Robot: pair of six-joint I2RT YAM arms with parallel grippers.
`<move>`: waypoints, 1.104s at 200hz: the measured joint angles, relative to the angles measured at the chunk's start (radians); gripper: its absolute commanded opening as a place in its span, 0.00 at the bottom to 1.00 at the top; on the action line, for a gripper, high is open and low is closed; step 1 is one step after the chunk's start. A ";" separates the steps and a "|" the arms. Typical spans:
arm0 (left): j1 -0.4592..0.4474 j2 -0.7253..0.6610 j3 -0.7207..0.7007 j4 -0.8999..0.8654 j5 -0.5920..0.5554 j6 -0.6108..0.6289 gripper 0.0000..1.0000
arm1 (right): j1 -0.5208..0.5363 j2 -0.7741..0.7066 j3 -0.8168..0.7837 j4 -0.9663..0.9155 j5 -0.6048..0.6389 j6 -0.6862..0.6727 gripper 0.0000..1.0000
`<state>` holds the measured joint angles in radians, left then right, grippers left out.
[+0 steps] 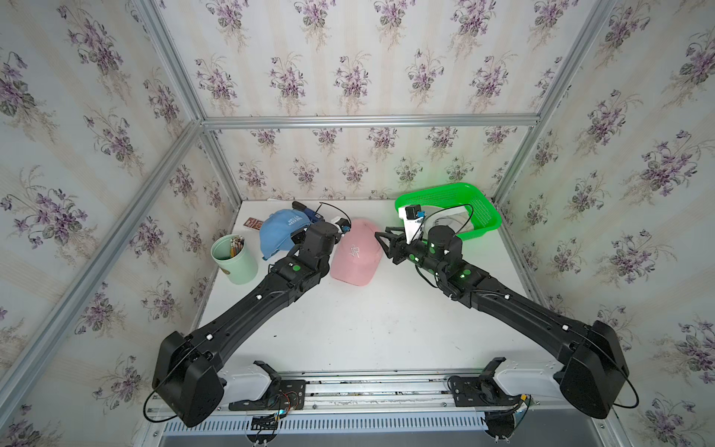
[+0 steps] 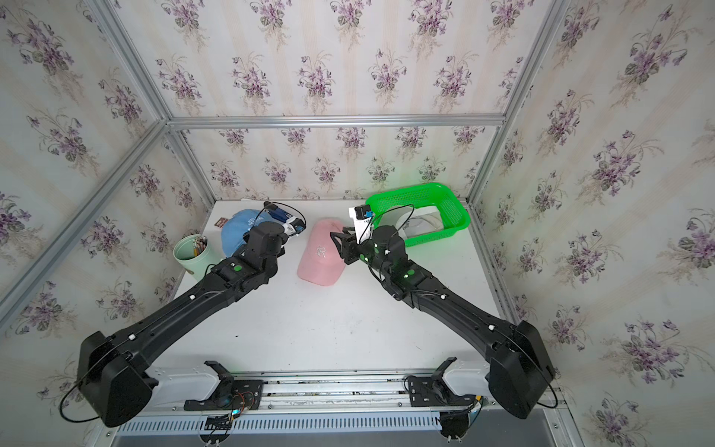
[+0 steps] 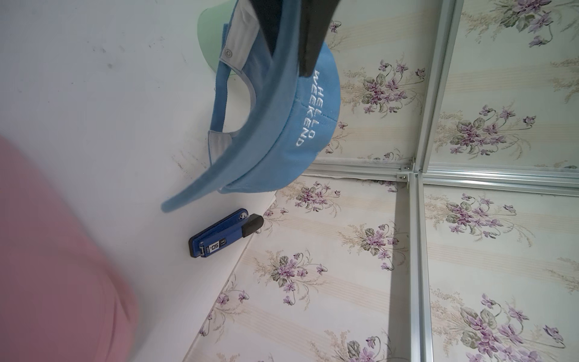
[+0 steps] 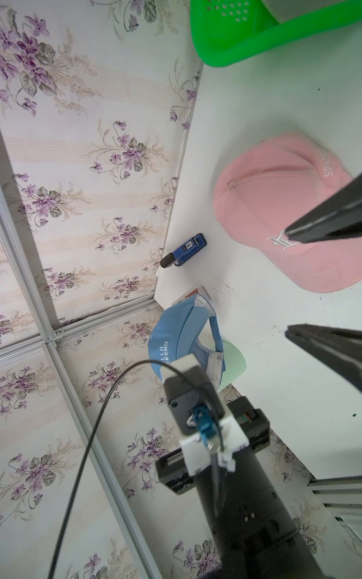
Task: Turn the baseball cap inside out
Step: Place the baseball cap at the center of the board.
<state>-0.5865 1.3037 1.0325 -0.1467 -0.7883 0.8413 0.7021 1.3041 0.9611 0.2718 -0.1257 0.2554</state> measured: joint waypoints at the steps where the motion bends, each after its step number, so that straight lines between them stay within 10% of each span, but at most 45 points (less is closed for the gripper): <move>1: -0.001 0.000 -0.003 0.004 -0.001 0.001 0.00 | 0.000 0.000 0.000 0.000 0.000 0.000 0.47; 87: -0.089 0.080 -0.283 0.604 -0.071 0.273 0.00 | 0.000 0.013 -0.001 0.009 -0.023 0.011 0.47; 221: -0.141 0.148 -0.460 0.697 -0.161 0.220 0.00 | 0.000 -0.036 -0.016 0.030 -0.045 0.015 0.47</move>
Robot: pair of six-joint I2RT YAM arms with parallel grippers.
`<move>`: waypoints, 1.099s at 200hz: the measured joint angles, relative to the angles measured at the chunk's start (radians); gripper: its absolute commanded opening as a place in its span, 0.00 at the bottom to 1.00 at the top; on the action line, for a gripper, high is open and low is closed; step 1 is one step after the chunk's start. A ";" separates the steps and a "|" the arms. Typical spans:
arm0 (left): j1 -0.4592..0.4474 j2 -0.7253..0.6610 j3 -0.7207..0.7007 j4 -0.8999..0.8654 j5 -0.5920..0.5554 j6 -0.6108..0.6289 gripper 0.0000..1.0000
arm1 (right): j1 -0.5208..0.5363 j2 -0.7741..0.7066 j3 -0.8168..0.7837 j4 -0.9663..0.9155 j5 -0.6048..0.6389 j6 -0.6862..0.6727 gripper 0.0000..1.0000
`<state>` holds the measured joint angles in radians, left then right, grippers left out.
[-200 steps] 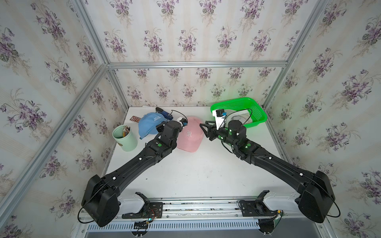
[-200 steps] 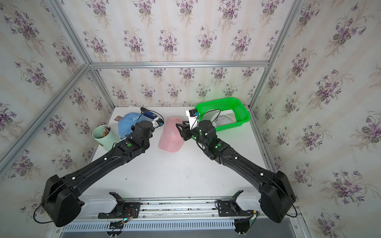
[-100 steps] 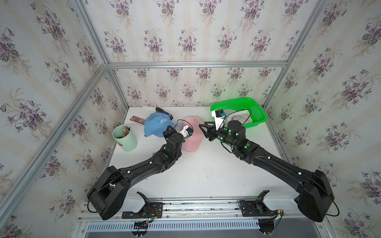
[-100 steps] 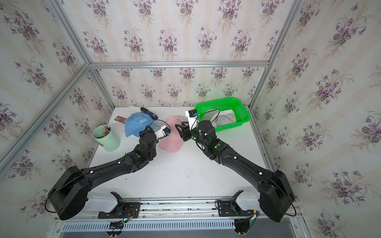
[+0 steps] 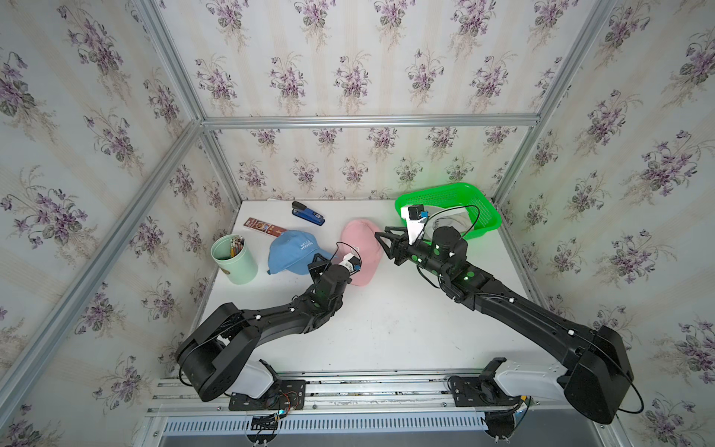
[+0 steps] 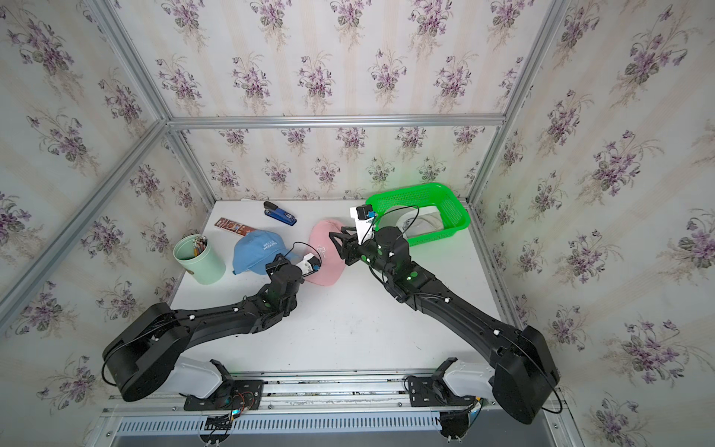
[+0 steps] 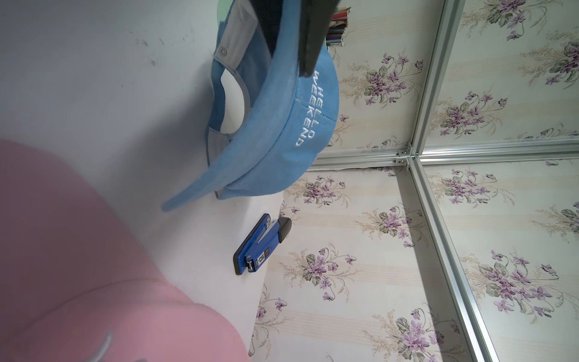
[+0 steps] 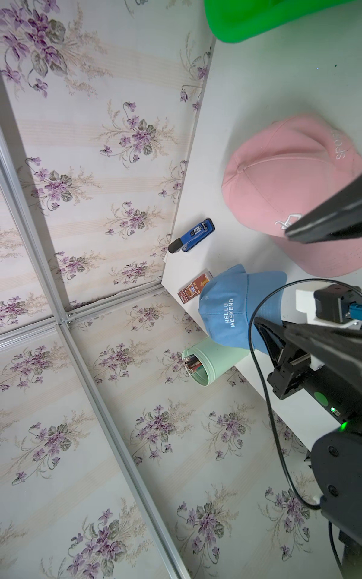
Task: Turn the baseball cap inside out
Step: Place the baseball cap at the center of the board.
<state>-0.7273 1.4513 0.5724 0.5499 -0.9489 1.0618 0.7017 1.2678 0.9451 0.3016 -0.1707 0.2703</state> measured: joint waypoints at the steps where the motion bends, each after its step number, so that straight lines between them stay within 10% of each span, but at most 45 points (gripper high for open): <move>1: 0.000 0.000 -0.001 0.000 -0.001 0.000 0.00 | 0.000 0.000 0.000 0.000 0.000 0.000 0.47; 77: -0.085 0.134 -0.068 0.153 -0.106 0.035 0.17 | 0.000 -0.003 -0.030 0.037 -0.028 0.024 0.47; 160: -0.168 0.326 -0.130 0.770 -0.213 0.336 0.69 | 0.000 -0.031 -0.039 0.053 -0.037 0.021 0.47; 220: -0.247 0.026 -0.093 0.148 -0.204 -0.034 0.99 | 0.000 -0.006 -0.005 0.052 -0.046 0.021 0.47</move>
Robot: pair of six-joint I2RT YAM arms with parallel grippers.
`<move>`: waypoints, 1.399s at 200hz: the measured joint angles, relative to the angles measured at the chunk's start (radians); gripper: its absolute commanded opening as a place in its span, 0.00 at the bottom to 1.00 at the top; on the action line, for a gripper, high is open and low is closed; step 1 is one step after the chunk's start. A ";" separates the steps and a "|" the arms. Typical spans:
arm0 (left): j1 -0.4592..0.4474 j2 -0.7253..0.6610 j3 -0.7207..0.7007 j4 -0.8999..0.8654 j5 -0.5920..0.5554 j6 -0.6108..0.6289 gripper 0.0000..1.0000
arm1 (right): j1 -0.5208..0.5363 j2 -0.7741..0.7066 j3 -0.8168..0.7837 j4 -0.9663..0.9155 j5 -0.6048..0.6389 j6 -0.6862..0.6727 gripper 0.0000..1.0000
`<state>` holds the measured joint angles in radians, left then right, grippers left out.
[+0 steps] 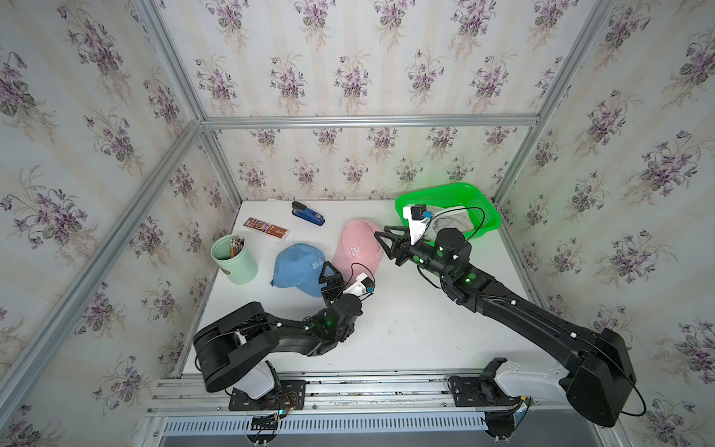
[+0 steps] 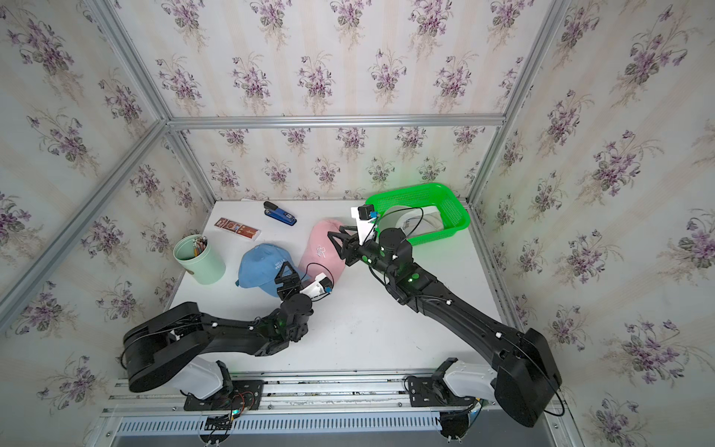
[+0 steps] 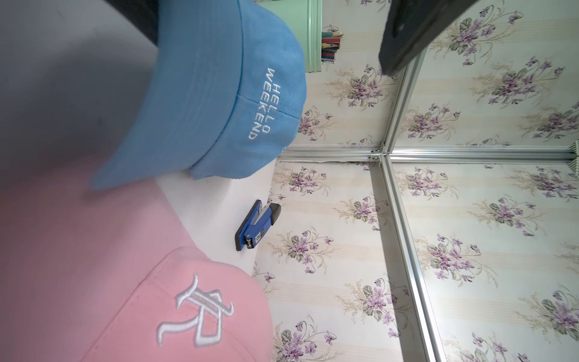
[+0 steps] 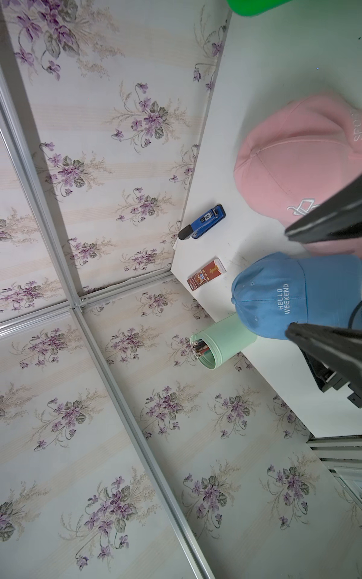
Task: Turn the baseball cap inside out
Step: Place the baseball cap at the center of the board, then move the basket to the center of the board.
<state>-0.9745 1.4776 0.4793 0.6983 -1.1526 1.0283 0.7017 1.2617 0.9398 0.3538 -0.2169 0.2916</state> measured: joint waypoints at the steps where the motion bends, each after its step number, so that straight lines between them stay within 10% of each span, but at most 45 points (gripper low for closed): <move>1: 0.000 -0.004 0.002 -0.014 0.001 -0.010 0.99 | 0.000 0.001 0.001 0.000 0.000 0.000 0.47; 103: 0.000 -0.179 0.191 -1.007 0.329 -0.645 0.99 | 0.000 0.026 0.064 -0.023 -0.019 0.004 0.46; 280: 0.172 -0.245 0.553 -1.287 1.038 -0.883 0.99 | -0.084 0.204 0.313 -0.288 0.103 -0.026 0.54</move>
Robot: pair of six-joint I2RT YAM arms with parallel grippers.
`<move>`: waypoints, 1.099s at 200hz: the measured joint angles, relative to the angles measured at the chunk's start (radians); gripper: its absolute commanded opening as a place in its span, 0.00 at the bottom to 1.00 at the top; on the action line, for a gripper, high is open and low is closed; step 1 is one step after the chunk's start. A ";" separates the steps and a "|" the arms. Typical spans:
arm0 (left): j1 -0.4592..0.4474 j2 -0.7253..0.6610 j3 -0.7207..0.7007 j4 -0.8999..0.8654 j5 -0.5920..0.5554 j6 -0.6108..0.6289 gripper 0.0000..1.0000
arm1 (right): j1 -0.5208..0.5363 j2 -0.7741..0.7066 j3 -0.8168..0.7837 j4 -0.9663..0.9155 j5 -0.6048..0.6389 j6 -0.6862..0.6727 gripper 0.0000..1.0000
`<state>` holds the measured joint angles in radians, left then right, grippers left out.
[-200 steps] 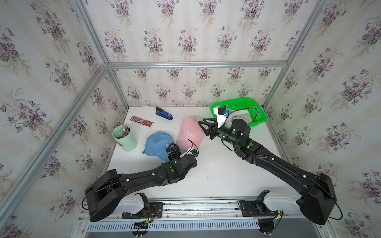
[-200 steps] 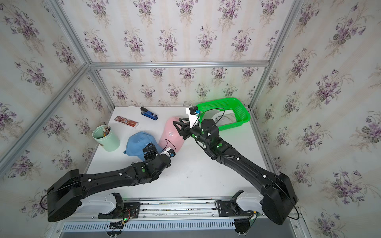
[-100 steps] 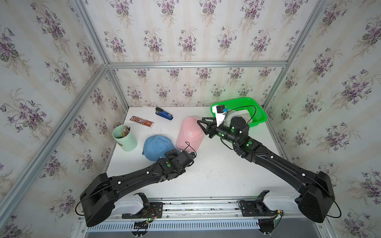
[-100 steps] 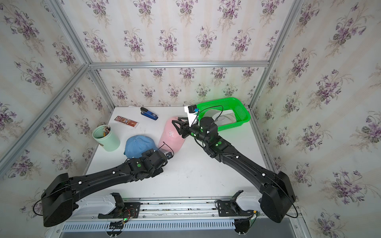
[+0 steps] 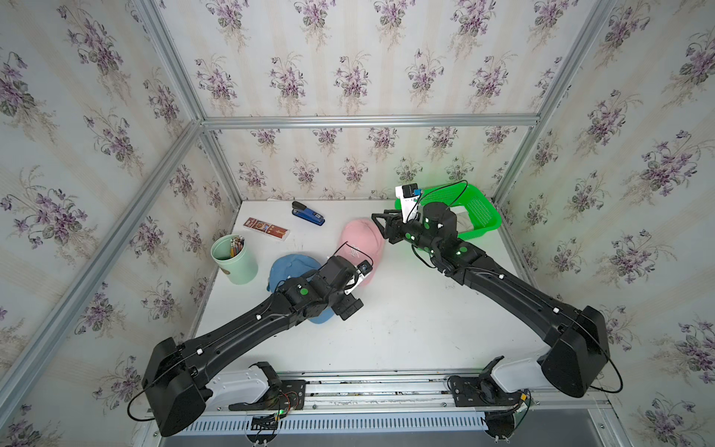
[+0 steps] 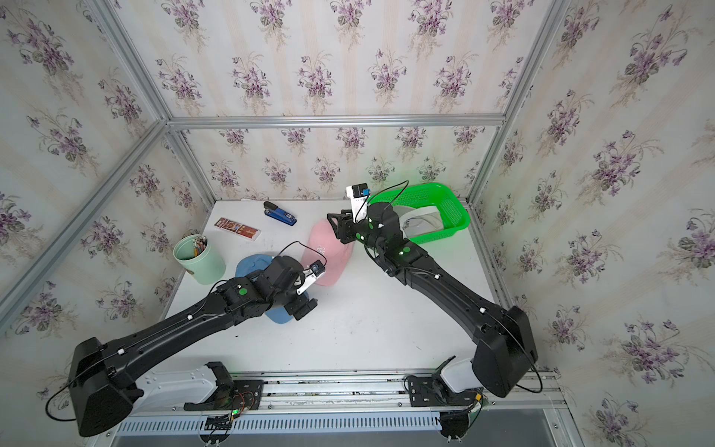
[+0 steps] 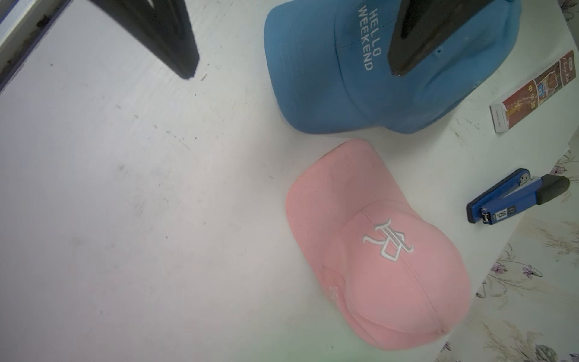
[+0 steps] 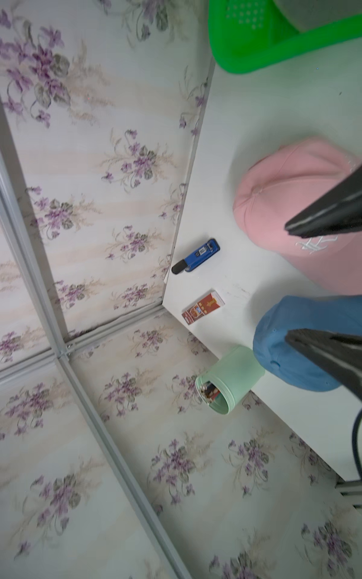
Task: Turn the baseball cap inside out
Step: Move the basket to the center of the board.
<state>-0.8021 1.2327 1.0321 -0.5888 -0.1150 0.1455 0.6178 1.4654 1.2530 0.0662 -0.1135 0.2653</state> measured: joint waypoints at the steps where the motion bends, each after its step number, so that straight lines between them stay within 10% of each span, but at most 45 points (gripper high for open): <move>1: 0.002 0.004 0.010 0.000 0.003 -0.003 0.99 | -0.003 0.003 0.003 -0.004 0.003 0.000 0.54; 123: 0.117 0.206 0.439 0.000 -0.022 -0.243 0.99 | -0.297 0.570 0.490 -0.487 0.228 -0.090 0.55; 220: 0.143 0.203 0.323 -0.045 0.053 -0.347 0.99 | -0.502 0.637 0.471 -0.542 0.238 0.119 0.57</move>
<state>-0.6586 1.4353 1.3548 -0.6334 -0.0620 -0.2012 0.1158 2.1025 1.7241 -0.4759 0.1249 0.3847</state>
